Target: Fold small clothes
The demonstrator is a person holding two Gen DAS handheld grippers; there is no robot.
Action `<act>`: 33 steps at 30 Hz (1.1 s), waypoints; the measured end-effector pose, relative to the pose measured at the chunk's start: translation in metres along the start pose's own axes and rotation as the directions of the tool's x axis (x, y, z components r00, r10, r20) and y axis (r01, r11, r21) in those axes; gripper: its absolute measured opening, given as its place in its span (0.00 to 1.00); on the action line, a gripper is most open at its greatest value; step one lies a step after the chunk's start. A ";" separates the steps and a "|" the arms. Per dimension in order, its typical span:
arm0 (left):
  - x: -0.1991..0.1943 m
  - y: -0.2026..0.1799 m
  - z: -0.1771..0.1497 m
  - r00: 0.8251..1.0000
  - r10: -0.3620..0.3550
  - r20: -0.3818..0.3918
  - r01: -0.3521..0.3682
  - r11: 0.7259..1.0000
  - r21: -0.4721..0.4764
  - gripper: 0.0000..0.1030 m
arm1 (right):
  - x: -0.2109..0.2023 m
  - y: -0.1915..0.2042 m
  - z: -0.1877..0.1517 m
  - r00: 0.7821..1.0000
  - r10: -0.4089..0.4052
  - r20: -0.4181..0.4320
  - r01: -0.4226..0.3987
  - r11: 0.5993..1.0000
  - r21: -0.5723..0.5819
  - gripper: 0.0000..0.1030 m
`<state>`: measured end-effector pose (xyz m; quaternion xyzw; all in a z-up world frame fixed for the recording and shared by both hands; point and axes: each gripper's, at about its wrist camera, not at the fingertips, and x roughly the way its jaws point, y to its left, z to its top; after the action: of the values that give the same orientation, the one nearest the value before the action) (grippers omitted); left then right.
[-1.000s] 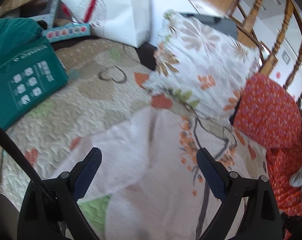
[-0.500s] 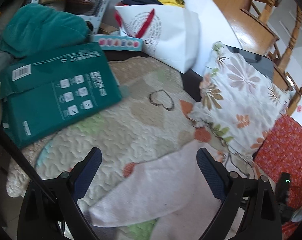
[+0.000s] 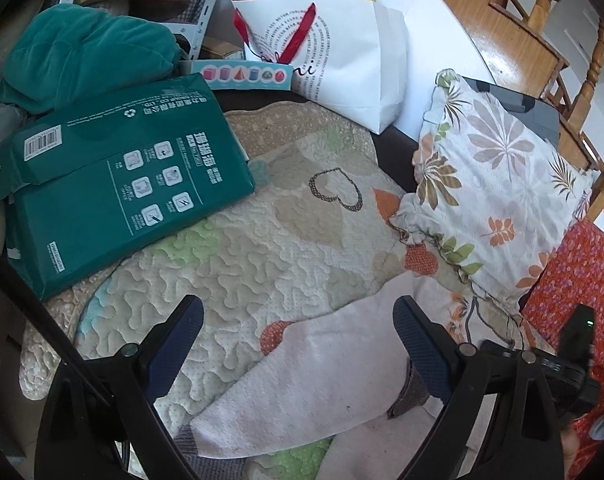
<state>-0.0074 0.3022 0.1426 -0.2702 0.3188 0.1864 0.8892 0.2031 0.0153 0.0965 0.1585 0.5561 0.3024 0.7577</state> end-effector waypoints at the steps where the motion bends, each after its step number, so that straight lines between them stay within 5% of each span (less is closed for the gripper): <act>1: 0.001 -0.002 -0.001 1.000 -0.004 -0.004 0.004 1.000 0.004 0.92 | -0.009 -0.005 0.000 1.000 -0.024 0.011 0.024 1.000 -0.003 0.50; 8: 0.014 -0.027 -0.012 0.999 -0.021 -0.040 0.024 0.998 0.063 0.92 | -0.111 -0.118 -0.028 0.946 -0.322 0.048 0.318 0.945 0.072 0.50; 15: 0.038 -0.086 -0.035 0.994 -0.028 -0.107 0.051 0.975 0.217 0.92 | -0.131 -0.183 -0.084 0.926 -0.373 -0.059 0.377 0.922 0.087 0.27; 18: 0.041 -0.092 -0.037 0.993 -0.025 -0.117 0.050 0.975 0.217 0.92 | -0.144 -0.197 -0.102 0.933 -0.356 -0.046 0.359 0.927 0.111 0.21; 26: 0.046 -0.064 -0.028 0.989 -0.012 -0.148 0.030 0.992 0.119 0.92 | -0.151 -0.146 -0.070 0.880 -0.472 0.058 0.474 0.880 -0.027 0.26; 31: 0.039 -0.049 -0.017 0.994 0.020 -0.106 -0.008 0.994 0.111 0.92 | -0.096 -0.161 -0.039 0.822 -0.566 -0.067 0.565 0.824 -0.030 0.26; 33: 0.033 -0.037 -0.010 0.996 0.058 -0.071 -0.050 0.993 0.109 0.92 | -0.094 -0.146 -0.032 0.799 -0.601 0.007 0.601 0.799 -0.011 0.28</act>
<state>0.0306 0.2727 0.1271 -0.2202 0.3682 0.1827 0.8846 0.1955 -0.1594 0.0718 -0.0302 0.5744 0.0499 0.8165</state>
